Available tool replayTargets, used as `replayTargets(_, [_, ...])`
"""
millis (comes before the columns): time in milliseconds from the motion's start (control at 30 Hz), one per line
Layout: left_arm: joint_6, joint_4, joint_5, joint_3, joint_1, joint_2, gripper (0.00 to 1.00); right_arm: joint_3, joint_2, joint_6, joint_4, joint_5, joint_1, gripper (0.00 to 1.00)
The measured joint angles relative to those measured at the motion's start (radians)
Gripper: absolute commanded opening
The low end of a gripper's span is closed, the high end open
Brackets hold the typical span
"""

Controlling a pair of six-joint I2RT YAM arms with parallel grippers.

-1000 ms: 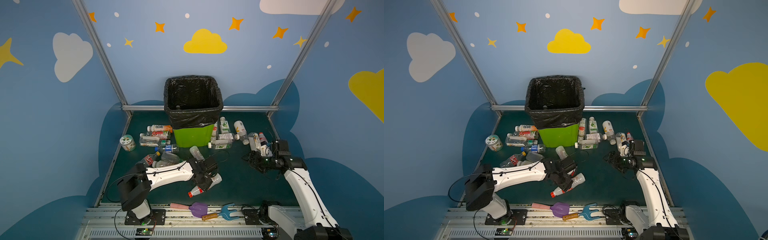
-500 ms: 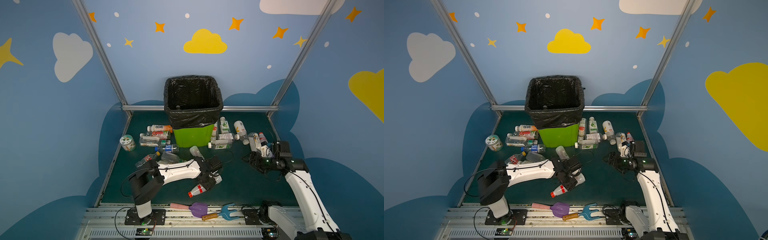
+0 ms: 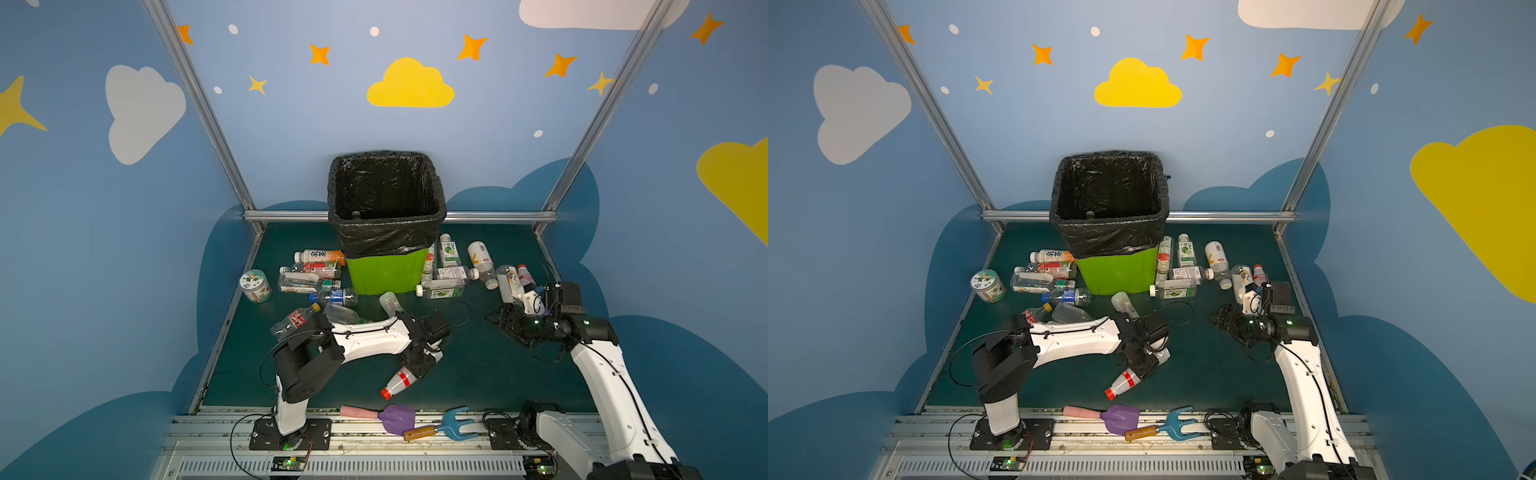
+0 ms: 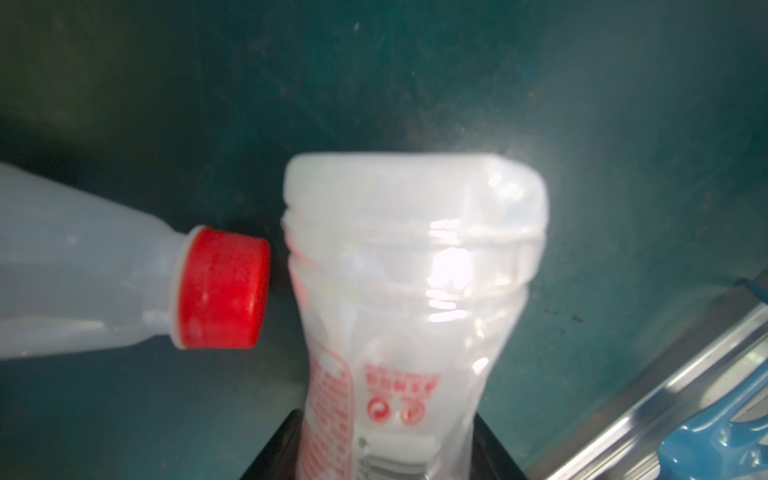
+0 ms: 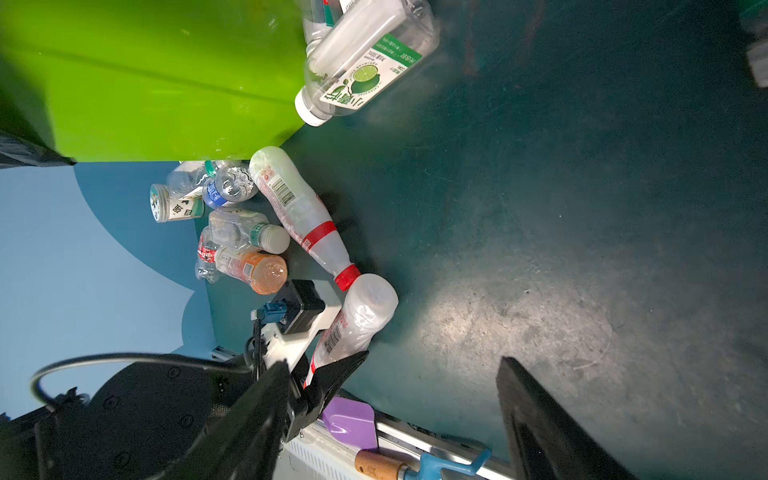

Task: Throw the plastic bottles in the bin
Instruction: 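Close the left gripper on the white red-capped bottle, then lift the white bottle over the bin and open the left gripper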

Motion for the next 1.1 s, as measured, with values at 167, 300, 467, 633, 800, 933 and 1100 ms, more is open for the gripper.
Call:
replayTargets(167, [-0.001,-0.013,0.000,0.011,0.000,0.001,0.36,0.000,0.000,0.000,0.000,0.000,-0.010,0.78])
replayTargets(300, [0.003,-0.032,0.001,0.026,0.000,0.001,0.35,0.000,0.000,0.000,0.000,0.000,-0.017,0.78])
replayTargets(467, [0.004,-0.069,-0.003,0.056,0.000,-0.012,0.34,0.000,-0.006,0.003,0.000,0.000,-0.020,0.78])
replayTargets(633, [0.002,-0.123,-0.024,0.097,0.000,-0.095,0.34,0.000,-0.019,0.010,0.000,0.000,-0.024,0.78])
replayTargets(800, [-0.003,-0.172,-0.123,0.209,0.000,-0.270,0.34,0.000,-0.019,0.020,0.003,0.000,-0.025,0.78])
replayTargets(933, [0.005,-0.161,-0.237,0.301,0.003,-0.434,0.35,0.000,-0.016,0.034,0.018,-0.001,-0.025,0.78])
replayTargets(1100, [0.112,0.000,-0.377,0.332,0.008,-0.619,0.39,0.003,0.019,0.054,0.048,-0.012,-0.025,0.78])
